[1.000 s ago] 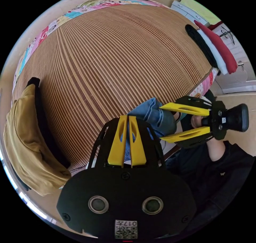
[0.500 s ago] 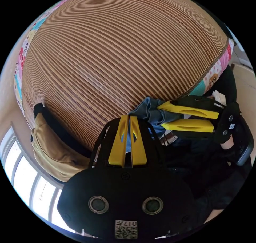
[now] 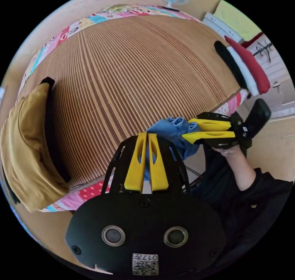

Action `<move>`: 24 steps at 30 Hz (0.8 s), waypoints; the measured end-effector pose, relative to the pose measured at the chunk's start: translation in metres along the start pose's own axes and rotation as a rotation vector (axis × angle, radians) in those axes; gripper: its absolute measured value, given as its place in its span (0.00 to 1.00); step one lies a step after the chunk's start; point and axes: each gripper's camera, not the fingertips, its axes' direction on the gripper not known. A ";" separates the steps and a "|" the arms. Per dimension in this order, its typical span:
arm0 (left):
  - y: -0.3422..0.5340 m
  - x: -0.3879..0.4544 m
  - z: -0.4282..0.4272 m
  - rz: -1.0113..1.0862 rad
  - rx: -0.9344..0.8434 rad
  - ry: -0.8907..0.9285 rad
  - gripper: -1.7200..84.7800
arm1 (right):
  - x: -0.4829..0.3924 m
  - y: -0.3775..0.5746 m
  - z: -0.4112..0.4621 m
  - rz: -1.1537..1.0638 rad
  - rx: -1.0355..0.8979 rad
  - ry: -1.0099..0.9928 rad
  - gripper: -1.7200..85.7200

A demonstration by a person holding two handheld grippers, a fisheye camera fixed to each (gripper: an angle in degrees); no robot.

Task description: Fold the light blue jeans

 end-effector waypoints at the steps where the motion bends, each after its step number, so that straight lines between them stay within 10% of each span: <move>1: 0.030 -0.019 -0.012 -0.026 0.083 0.145 0.01 | 0.001 0.002 -0.008 -0.001 0.019 -0.036 0.06; 5: 0.150 -0.076 -0.073 -0.021 0.467 0.478 0.01 | -0.019 -0.002 -0.072 -0.012 0.216 -0.192 0.06; 13: 0.306 -0.120 -0.206 0.009 0.925 0.302 0.01 | -0.016 -0.154 -0.180 -0.015 0.782 -0.793 0.06; 19: 0.348 -0.130 -0.210 0.041 0.954 0.361 0.01 | -0.114 -0.375 -0.317 -0.330 0.811 -0.509 0.06; 24: 0.382 -0.146 -0.185 0.024 0.958 0.376 0.01 | -0.200 -0.412 -0.455 -0.247 1.258 0.425 0.06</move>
